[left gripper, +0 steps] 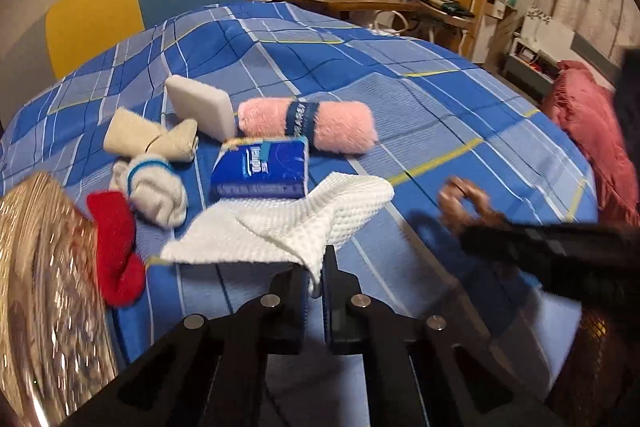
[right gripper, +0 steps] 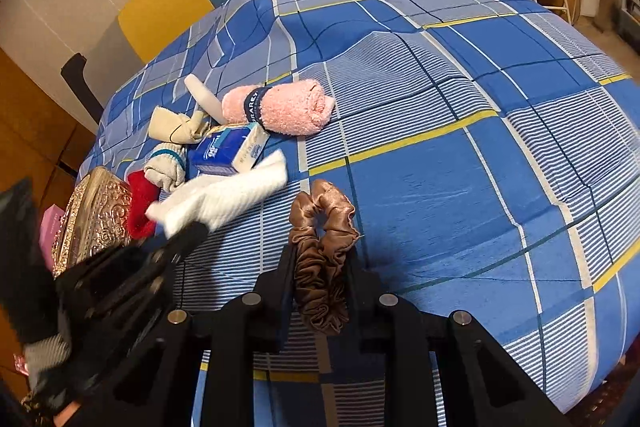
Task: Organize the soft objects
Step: 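Grasp the white towel with the left tool while the right tool holds the scrunchie, then carry the white towel with the left tool into the gold tray and release it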
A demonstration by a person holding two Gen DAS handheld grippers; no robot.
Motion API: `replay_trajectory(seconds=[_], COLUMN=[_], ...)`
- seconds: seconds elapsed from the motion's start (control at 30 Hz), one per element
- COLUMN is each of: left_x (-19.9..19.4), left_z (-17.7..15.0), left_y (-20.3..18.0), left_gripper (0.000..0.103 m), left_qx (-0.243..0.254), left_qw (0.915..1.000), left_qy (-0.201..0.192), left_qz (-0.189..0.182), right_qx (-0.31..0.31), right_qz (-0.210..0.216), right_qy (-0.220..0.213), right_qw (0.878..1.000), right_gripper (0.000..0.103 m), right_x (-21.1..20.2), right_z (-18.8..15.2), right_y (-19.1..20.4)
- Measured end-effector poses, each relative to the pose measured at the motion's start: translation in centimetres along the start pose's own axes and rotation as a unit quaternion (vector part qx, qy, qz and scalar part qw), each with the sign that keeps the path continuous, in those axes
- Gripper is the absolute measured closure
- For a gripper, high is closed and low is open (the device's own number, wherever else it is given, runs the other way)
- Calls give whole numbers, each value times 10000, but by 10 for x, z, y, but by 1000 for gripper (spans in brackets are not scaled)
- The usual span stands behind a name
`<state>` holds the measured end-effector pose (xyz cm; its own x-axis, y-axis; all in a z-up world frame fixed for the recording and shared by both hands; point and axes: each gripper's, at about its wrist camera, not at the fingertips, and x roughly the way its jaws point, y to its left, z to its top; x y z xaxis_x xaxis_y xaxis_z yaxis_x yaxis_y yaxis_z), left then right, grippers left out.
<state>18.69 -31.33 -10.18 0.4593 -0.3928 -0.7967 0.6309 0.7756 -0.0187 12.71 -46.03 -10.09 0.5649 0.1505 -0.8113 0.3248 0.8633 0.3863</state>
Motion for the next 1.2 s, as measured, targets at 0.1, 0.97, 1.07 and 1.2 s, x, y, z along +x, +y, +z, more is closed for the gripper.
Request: replay_trajectory(seconds=[0.1,0.97,1.07,1.2], left_x=[-17,12,6,-9], left_z=[-19,-31,-32,-38], left_y=[5,6,-1,-3], left_gripper=[99,57,85,90], left_qx=[-231,-351,-96,-63], left_qw=[9994,9980,9983,9984], left_qy=[69,518,545,406], left_qz=[-249,-31,-163,-386], right_qx=[20,-9,-49,-85], right_qz=[-16,-42,-60,-78], right_qy=[7,-8,24,14], right_qw=[10000,10000,10000,9999], right_gripper=[80,80,80,80], right_x=[0,0,3,3], right_z=[-1,0,-2,-3], right_y=[-1,-1,0,1])
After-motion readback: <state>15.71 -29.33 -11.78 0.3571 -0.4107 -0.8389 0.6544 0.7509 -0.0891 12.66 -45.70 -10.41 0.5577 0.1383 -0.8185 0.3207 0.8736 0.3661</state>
